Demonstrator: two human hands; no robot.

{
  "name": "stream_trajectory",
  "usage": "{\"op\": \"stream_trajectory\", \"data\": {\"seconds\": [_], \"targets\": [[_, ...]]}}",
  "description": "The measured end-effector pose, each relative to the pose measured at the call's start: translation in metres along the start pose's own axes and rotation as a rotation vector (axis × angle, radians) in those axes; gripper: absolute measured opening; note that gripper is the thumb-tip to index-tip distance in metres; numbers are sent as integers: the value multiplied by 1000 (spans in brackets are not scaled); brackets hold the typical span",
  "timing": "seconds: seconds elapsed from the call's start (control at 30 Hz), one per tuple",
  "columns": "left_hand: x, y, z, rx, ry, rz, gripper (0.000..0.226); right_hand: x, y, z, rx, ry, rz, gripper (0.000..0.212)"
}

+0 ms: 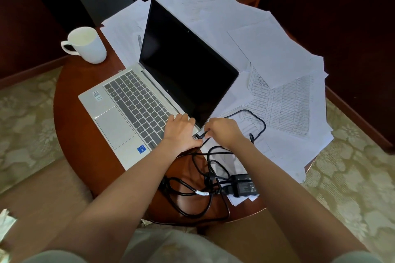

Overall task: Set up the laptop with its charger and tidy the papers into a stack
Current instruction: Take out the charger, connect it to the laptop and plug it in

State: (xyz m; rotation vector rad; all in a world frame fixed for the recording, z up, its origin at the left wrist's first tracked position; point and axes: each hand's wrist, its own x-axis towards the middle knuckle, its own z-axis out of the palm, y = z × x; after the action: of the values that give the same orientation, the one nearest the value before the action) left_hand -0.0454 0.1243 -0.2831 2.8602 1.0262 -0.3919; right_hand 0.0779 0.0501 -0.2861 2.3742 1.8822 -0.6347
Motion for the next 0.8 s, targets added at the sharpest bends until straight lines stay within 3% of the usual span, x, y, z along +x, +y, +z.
{"op": "stream_trajectory", "data": {"seconds": [0.47,0.6,0.73,0.8], "targets": [[-5,1,-7,11,-65,-19,60,-19,-7,-8,81,34,105,35],[-17,6,-5,-210,-126,-128,48,-42,-3,-6,259,259,172,38],[-31,17,-3,-531,-167,-166,26,-62,-7,7,223,684,109,31],[-35,15,1,-674,-153,-181,18,-75,-10,13,177,767,139,30]]}}
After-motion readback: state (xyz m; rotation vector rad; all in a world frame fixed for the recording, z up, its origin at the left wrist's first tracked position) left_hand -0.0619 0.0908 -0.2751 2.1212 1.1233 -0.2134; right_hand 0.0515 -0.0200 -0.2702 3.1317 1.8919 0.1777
